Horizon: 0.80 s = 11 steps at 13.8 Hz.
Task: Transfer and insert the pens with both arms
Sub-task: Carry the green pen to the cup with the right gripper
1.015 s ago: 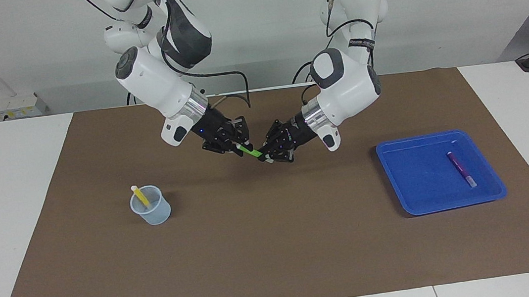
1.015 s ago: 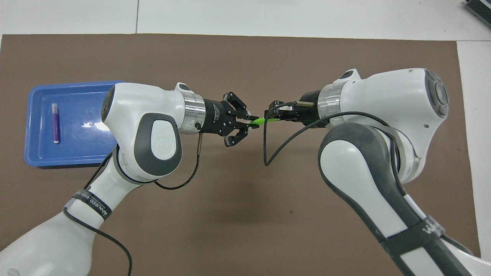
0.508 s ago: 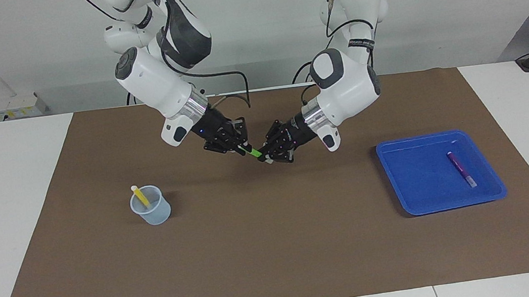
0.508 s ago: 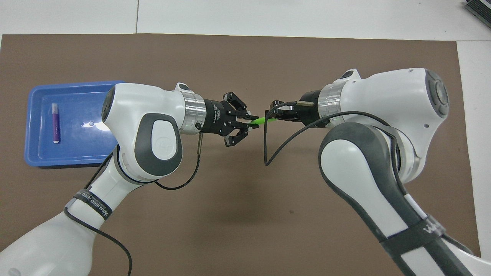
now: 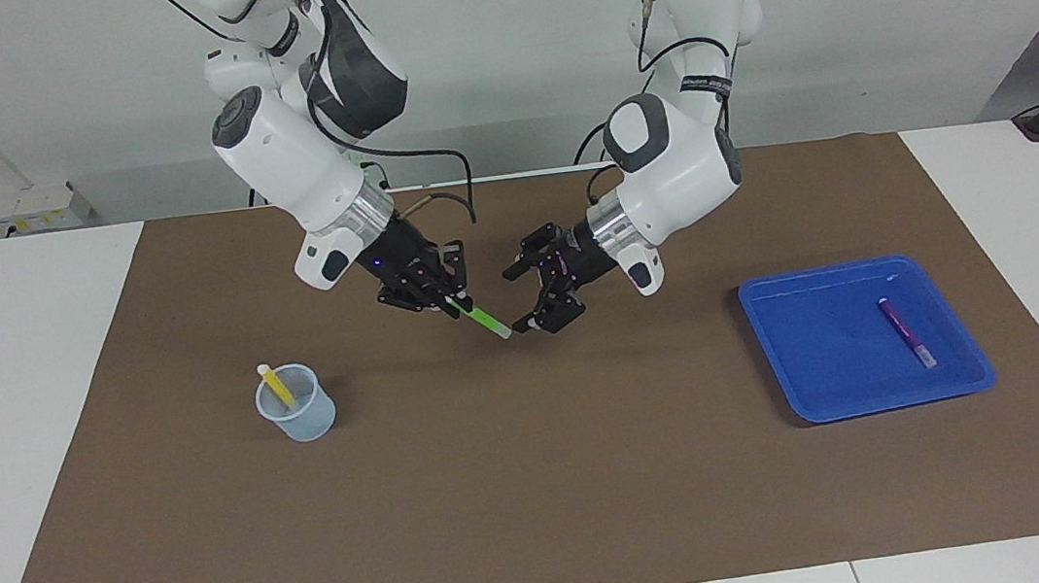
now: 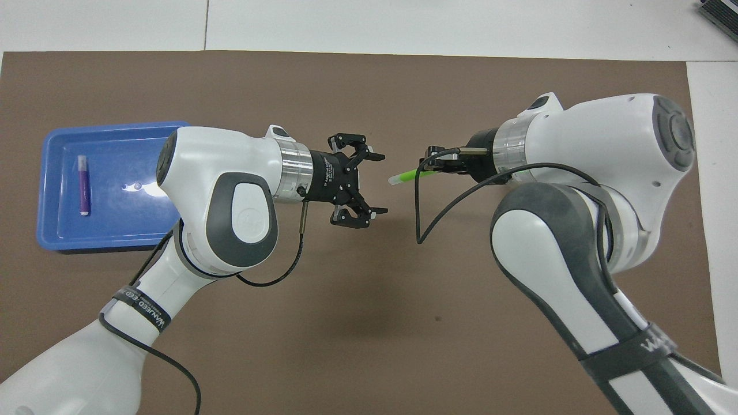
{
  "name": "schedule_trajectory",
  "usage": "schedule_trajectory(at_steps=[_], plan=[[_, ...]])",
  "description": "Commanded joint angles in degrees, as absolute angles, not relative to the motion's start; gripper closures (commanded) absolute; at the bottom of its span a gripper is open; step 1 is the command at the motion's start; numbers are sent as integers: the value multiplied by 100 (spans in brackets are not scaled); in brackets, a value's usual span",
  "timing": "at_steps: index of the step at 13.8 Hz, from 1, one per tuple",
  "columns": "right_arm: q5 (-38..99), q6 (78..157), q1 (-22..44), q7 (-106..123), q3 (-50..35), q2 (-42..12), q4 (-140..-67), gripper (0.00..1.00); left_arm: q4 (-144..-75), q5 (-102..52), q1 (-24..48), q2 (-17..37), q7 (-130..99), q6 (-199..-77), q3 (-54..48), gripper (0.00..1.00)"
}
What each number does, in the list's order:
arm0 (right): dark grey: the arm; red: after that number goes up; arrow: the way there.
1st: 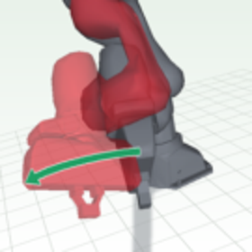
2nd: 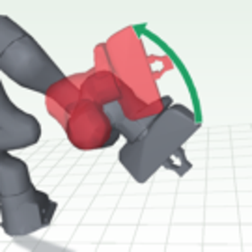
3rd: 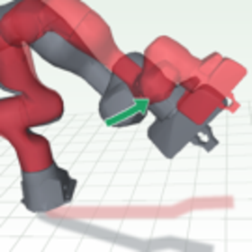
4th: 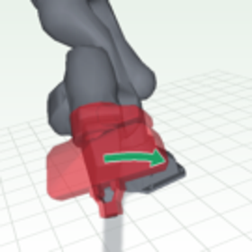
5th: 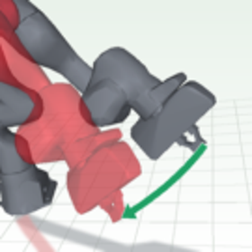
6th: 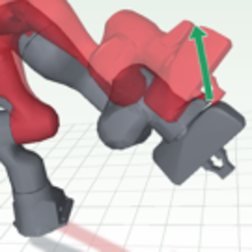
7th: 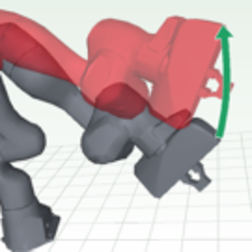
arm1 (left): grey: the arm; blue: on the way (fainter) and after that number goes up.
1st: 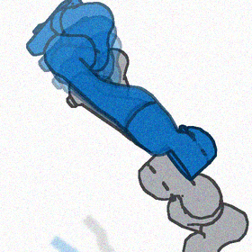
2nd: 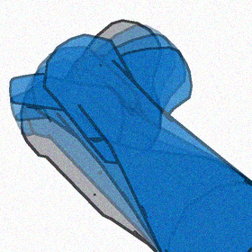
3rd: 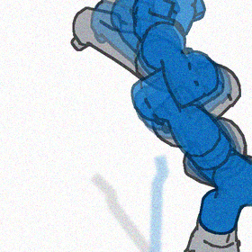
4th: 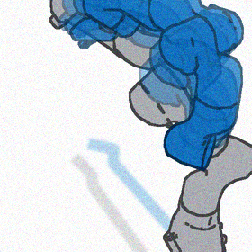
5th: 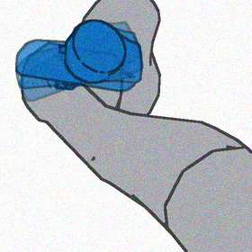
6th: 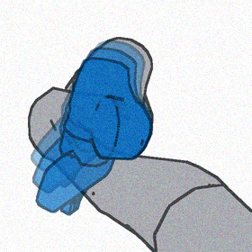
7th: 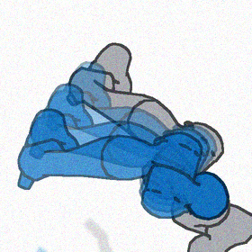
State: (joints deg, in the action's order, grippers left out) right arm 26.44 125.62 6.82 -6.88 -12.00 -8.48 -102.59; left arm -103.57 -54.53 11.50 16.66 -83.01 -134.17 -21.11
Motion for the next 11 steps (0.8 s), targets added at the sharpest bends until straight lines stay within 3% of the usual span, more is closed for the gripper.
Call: schedule_trajectory(at_steps=[1, 5, 11], plan=[[2129, 11981, 405, -554, -1222, -747, -9994, 100, -10538, -4768, 1178, 1425, -8297, -13421, -2039, 0], [1496, 11304, 45, -248, -1230, -747, -9686, 100, -10871, -4254, 1152, 1152, -7808, -13421, -2039, 0], [372, 10995, -606, 1001, -1230, -721, -9738, 100, -11039, -3608, 915, 1046, -6961, -13194, -2021, 0]])
